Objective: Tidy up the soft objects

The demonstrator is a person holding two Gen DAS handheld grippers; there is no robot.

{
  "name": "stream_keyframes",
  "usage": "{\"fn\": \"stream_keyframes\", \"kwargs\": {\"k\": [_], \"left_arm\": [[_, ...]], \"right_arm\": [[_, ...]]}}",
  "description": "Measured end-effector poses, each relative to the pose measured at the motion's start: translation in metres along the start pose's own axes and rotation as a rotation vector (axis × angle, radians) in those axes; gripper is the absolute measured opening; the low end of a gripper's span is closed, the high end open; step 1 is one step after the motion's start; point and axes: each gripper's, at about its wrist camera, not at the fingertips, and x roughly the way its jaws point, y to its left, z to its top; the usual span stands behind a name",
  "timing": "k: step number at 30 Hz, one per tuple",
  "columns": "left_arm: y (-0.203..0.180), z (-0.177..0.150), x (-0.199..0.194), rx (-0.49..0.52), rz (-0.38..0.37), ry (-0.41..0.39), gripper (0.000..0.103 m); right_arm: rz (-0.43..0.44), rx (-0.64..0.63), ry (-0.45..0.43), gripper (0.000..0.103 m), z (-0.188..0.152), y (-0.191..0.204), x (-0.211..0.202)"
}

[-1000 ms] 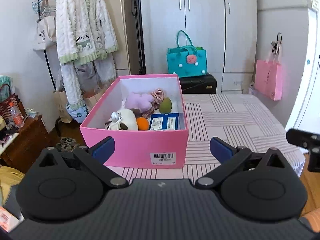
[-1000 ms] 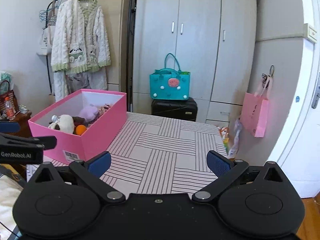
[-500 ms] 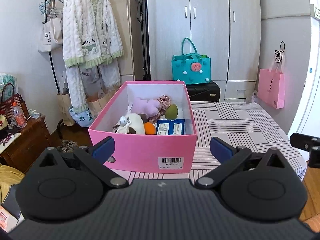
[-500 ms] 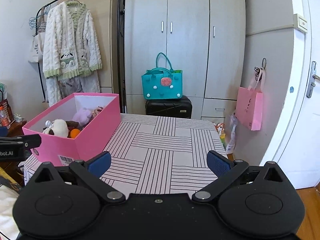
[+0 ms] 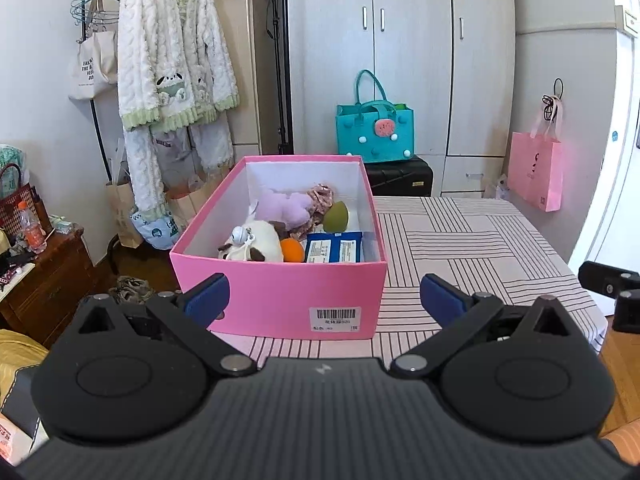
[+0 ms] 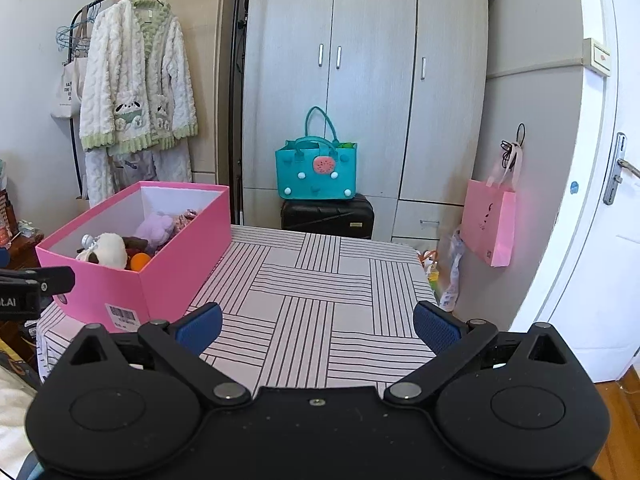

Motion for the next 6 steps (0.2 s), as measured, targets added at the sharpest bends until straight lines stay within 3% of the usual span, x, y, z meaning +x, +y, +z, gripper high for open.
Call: {"fn": "stream_keyframes", "kwargs": {"k": [6], "left_arm": [[-0.0009, -0.0013, -0.0029, 0.011, 0.015, -0.013, 0.103]], "right_arm": [[-0.002, 0.002, 0.001, 0.103, -0.0003, -0.0012, -0.0007]]}}
